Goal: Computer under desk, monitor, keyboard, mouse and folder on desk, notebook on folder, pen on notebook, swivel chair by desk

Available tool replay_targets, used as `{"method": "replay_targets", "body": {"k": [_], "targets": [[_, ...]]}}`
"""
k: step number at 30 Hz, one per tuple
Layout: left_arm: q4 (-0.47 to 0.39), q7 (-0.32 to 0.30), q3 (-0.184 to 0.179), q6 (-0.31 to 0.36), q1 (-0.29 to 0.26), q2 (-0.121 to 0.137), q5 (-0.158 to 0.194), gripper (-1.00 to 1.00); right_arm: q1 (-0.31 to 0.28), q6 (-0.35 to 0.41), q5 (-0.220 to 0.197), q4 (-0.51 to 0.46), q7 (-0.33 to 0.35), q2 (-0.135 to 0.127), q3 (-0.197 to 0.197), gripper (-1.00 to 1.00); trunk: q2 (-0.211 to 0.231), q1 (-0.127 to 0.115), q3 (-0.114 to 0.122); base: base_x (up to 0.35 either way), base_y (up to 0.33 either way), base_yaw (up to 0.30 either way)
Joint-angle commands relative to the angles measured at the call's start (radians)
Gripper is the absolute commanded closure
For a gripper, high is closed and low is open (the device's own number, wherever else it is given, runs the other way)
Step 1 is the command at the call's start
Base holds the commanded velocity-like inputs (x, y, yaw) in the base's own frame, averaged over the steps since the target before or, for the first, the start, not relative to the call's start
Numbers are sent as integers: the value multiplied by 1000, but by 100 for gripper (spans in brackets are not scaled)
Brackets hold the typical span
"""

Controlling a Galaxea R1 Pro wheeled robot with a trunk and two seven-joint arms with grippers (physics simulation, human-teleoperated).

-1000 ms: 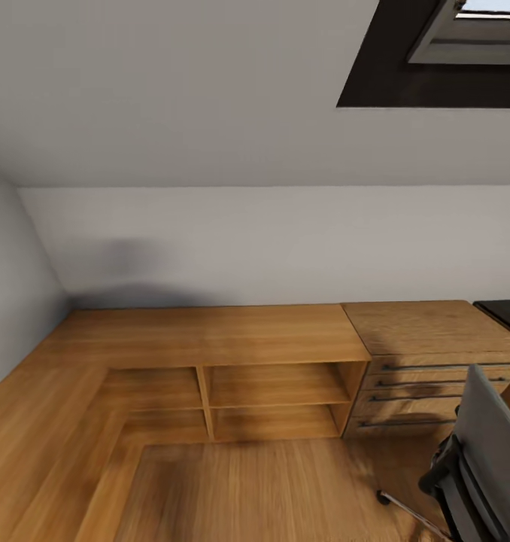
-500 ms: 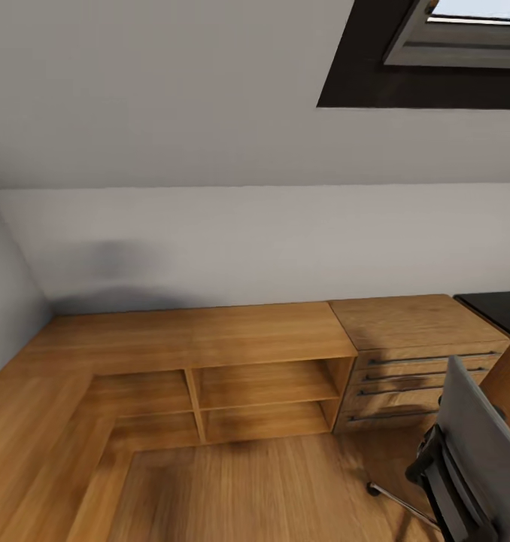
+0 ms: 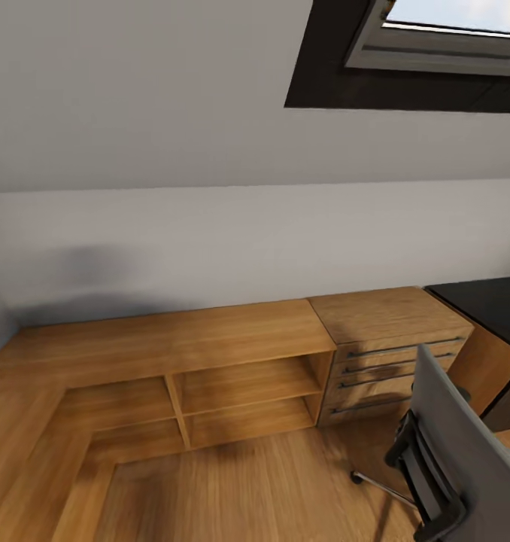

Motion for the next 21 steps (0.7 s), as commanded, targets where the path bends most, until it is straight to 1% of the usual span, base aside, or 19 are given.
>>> {"method": "replay_targets", "body": {"k": [1, 17, 21], "targets": [[-2, -6, 0, 0, 0, 0, 8, -100, -1, -3, 11, 2, -4, -1, -8, -100, -2, 1, -2, 0, 0, -256], [-2, -6, -1, 0, 0, 0, 8, -100, -1, -2, 11, 2, -4, -2, -8, -100, -2, 1, -2, 2, 0, -259], [-2, -7, 0, -1, 0, -1, 7, -100, -1, -2, 11, 2, -4, -2, -8, -100, -2, 1, -2, 122, 0, -259]]}}
